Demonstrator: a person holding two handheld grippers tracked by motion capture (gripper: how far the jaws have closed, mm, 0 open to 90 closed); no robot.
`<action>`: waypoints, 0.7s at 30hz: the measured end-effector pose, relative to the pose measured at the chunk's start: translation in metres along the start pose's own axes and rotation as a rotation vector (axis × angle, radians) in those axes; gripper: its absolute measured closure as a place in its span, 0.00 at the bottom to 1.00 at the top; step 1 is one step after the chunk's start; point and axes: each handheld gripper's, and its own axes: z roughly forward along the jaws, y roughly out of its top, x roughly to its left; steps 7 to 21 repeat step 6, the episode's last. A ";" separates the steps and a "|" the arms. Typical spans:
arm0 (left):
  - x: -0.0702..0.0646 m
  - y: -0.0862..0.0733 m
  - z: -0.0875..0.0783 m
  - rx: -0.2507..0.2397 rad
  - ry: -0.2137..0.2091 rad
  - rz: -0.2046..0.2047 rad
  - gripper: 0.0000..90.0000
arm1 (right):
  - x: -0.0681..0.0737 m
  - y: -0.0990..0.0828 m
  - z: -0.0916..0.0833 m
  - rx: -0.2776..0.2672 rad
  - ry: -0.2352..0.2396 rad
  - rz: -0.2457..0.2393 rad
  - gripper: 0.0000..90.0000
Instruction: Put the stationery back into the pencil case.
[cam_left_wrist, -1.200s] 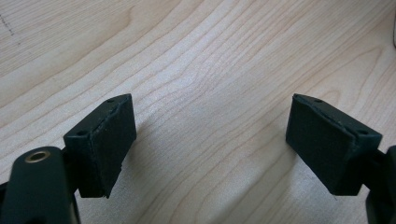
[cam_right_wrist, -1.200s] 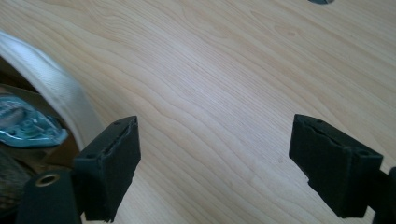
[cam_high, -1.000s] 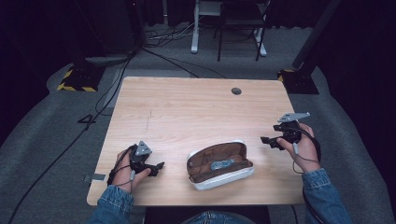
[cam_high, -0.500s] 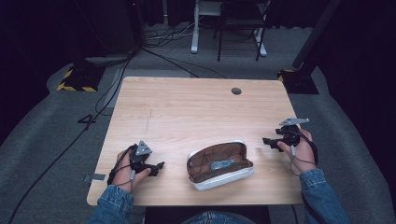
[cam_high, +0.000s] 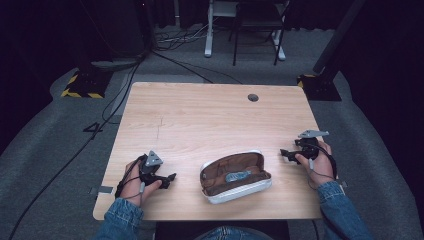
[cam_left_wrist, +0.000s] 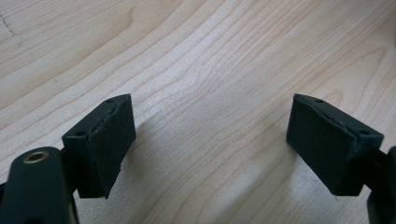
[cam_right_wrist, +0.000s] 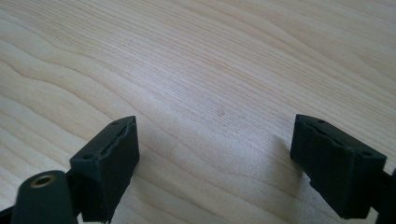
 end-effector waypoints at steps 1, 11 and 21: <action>0.000 0.000 0.000 0.001 0.000 0.001 0.18 | 0.000 -0.001 0.000 -0.005 0.001 0.002 0.17; 0.000 0.000 0.000 0.003 0.001 0.003 0.17 | 0.000 -0.001 0.003 -0.017 -0.011 0.010 0.12; 0.000 0.000 0.000 0.003 0.001 0.003 0.17 | 0.000 -0.001 0.003 -0.017 -0.011 0.010 0.12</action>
